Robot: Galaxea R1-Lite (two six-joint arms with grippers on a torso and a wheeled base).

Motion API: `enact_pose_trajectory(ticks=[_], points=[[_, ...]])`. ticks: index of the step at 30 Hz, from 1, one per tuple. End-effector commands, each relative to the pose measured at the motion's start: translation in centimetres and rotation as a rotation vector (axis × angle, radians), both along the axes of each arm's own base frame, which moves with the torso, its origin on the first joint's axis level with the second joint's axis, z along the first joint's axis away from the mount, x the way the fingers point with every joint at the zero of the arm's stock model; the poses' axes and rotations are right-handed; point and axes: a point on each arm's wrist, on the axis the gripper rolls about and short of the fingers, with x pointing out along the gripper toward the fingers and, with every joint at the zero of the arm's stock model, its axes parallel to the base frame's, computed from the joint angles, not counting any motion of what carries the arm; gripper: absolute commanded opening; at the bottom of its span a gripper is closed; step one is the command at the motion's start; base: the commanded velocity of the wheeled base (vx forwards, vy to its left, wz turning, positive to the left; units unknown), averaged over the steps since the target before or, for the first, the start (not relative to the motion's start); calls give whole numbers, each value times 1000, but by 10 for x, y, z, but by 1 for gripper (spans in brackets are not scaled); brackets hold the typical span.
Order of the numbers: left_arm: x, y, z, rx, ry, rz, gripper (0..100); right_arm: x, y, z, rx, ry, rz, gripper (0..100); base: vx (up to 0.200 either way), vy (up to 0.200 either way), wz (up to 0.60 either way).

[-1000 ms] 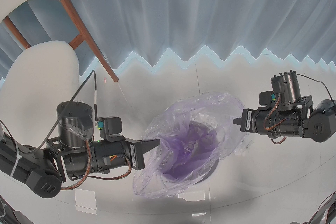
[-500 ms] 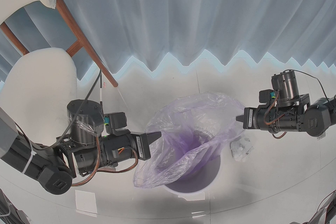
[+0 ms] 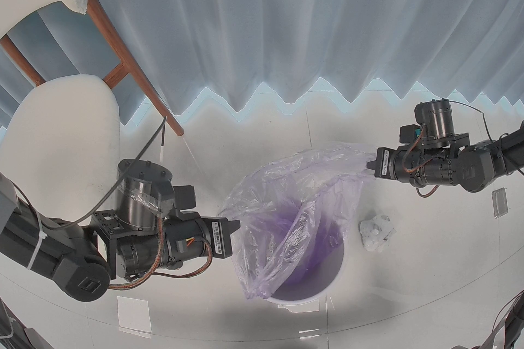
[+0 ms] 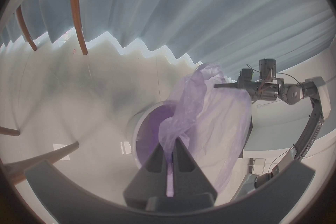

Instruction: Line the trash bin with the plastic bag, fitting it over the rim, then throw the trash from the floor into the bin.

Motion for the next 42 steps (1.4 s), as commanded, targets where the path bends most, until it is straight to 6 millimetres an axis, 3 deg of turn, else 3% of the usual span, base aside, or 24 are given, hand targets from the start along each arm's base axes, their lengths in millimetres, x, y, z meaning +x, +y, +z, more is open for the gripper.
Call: enact_pose_trajectory(ticks=[1, 9, 19, 26, 27, 30, 35, 36, 38, 42], points=[[-8, -2, 2, 7, 2, -10, 0, 22, 7, -15, 3, 22, 5, 0, 0, 0, 0], [9, -1, -5, 29, 41, 25, 0, 47, 12, -27, 6, 19, -3, 0, 0, 0, 0], [33, -14, -13, -38, 111, 89, 0, 54, 1, -39, 31, 58, 16, 0, 0, 0, 0], [32, -13, -15, -40, 120, 94, 0, 50, -3, -46, 48, 95, 44, 0, 0, 0, 0], [32, -13, -15, -40, 120, 94, 0, 50, -3, -46, 48, 95, 44, 100, 0, 0, 0], [32, -14, -13, -44, 116, 96, 0, 42, -6, -35, 77, 87, 45, 100, 0, 0, 0], [25, -14, -6, -52, 94, 79, 0, -10, -15, 22, 267, 65, -50, 100, 0, 0, 0], [25, -14, -6, -52, 94, 79, 0, -10, -15, 22, 267, 65, -50, 100, 0, 0, 0], [20, -15, 0, -63, 80, 69, 0, -40, -19, 44, 341, 55, -71, 100, 0, 0, 0], [19, -14, 3, -71, 72, 68, 0, -72, -16, 56, 369, 54, -41, 100, 0, 0, 0]])
